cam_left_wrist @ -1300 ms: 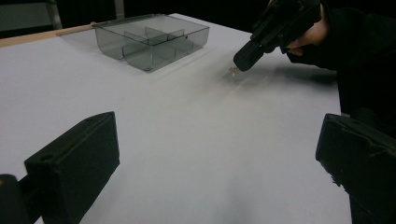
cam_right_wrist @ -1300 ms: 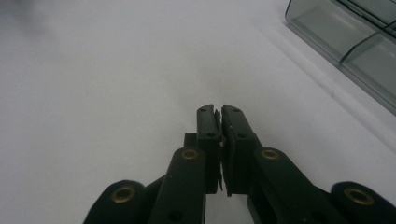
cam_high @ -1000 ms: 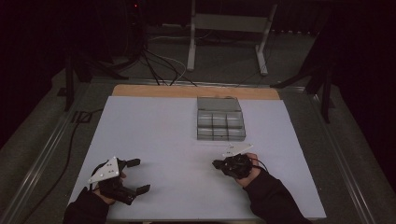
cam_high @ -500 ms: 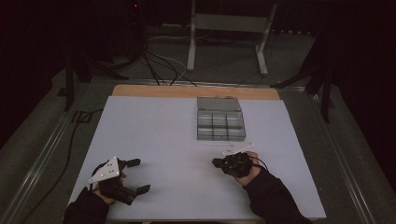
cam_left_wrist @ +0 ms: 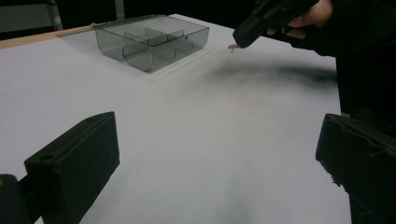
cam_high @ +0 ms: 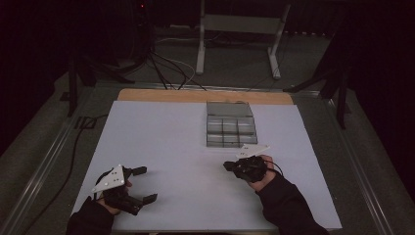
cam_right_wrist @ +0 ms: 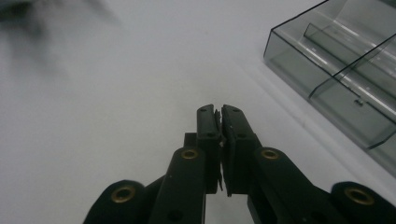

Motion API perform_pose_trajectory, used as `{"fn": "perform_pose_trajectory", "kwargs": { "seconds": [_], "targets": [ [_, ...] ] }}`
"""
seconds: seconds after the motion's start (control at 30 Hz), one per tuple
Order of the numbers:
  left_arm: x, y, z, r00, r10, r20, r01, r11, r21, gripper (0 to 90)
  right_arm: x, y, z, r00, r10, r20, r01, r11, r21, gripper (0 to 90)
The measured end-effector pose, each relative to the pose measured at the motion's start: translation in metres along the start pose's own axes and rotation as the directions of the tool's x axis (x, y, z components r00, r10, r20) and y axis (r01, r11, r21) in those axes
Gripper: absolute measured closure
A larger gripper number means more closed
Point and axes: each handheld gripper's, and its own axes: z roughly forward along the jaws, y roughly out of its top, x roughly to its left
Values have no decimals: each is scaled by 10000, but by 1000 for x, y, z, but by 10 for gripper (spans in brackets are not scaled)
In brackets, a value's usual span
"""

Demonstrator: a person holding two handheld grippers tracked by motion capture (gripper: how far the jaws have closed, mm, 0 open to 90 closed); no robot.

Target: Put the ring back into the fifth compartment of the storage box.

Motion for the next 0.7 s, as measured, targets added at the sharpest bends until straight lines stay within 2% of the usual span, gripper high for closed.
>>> {"fn": "perform_pose_trajectory", "kwargs": {
  "seconds": [0.27, 0.7],
  "targets": [
    [0, 0, 0, 10000, -7, 8, 8, 10000, -50, 7, -4, 6, -5, 10000, -42, 68, 43, 9999, -155, 871],
    [0, 0, 0, 10000, 12, -1, -12, 10000, -18, 7, -13, 15, -14, 9994, 180, 291, -166, 9988, -469, 871]
  ]
}}
